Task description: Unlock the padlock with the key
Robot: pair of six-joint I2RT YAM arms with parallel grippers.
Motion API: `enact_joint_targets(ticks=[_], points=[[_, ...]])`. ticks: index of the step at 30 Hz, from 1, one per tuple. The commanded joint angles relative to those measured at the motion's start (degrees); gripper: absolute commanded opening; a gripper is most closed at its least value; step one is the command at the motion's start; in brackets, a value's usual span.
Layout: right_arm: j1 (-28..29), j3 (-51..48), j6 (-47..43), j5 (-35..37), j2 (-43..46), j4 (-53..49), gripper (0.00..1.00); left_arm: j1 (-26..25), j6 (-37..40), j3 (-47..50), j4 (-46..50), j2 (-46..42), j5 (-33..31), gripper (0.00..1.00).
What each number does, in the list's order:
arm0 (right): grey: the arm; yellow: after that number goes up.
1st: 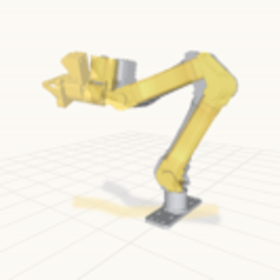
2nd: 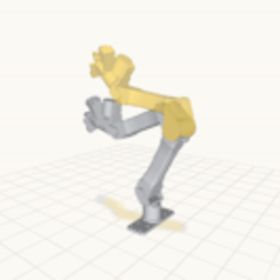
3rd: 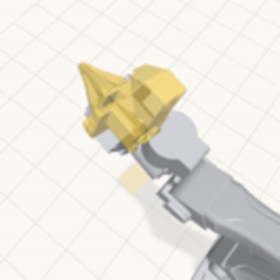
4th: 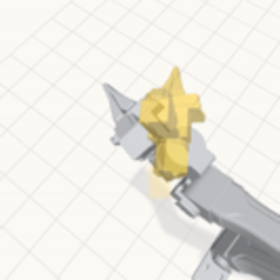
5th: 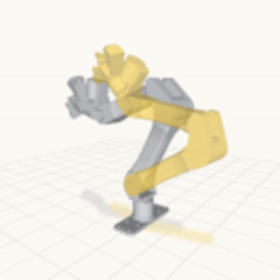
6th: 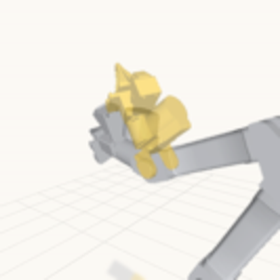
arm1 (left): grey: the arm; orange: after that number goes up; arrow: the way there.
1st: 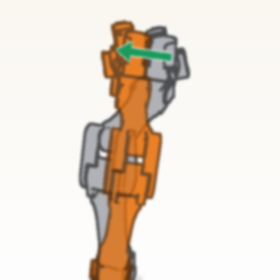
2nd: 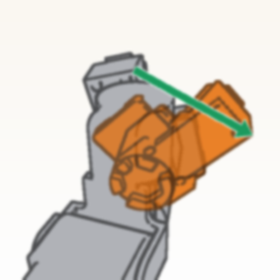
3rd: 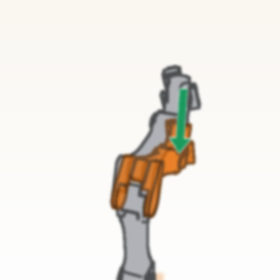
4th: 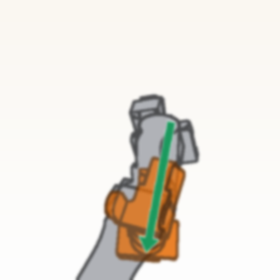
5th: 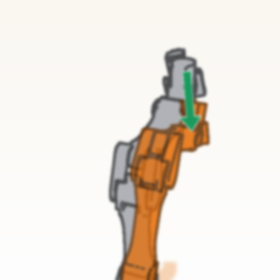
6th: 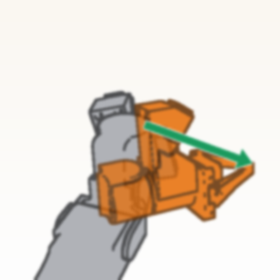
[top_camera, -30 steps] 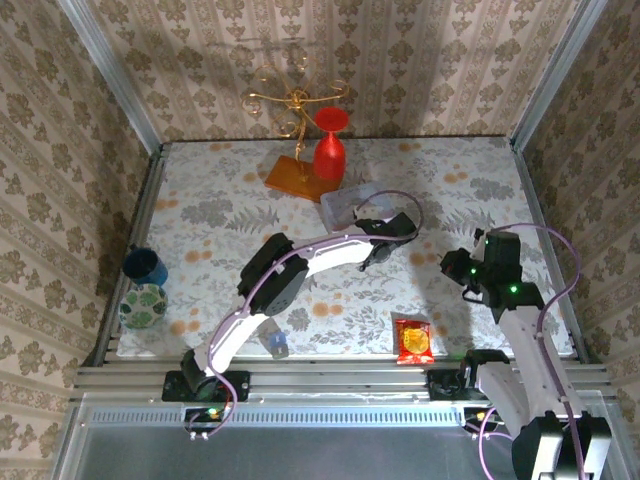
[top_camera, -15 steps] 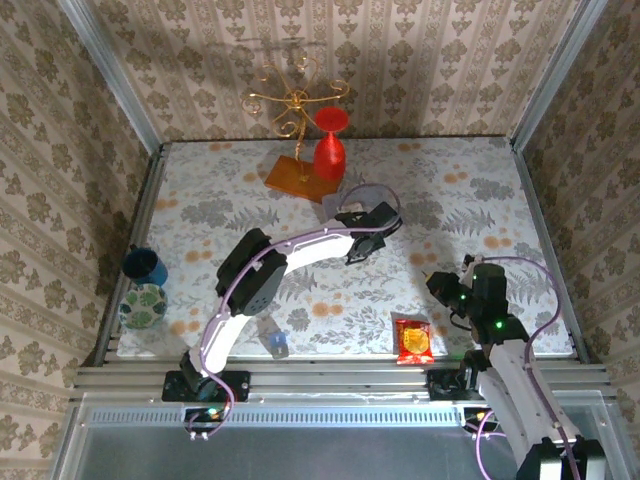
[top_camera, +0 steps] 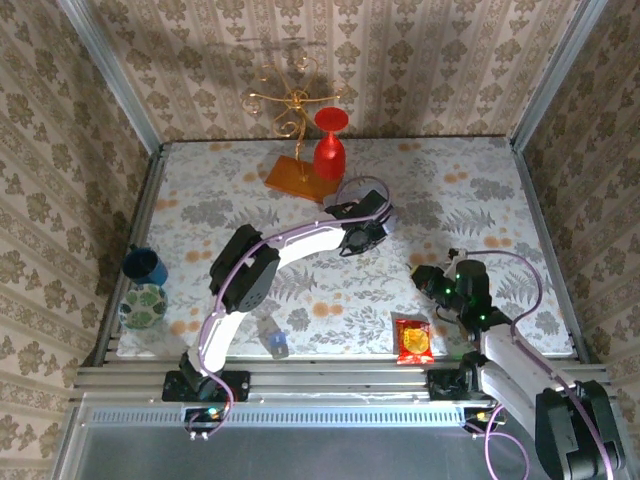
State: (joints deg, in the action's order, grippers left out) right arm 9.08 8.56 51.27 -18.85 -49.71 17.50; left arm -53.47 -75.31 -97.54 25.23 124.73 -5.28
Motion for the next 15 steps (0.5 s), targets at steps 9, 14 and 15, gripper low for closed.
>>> enact_joint_targets(ticks=[9, 14, 15], points=[[0.49, 2.01, -1.15, -3.18, -6.22, 15.09, 0.0, 1.26, -4.47, 3.25, -8.07, -8.17, 7.75, 0.0], [0.49, 3.5, -3.36, -3.68, -4.05, 12.2, 0.0, 1.53, -5.19, 3.73, -9.32, -8.88, 9.88, 0.0], [0.5, 3.59, -3.58, -3.56, -3.74, 12.0, 0.0, 1.55, -5.24, 3.88, -9.53, -9.05, 10.22, 0.0]])
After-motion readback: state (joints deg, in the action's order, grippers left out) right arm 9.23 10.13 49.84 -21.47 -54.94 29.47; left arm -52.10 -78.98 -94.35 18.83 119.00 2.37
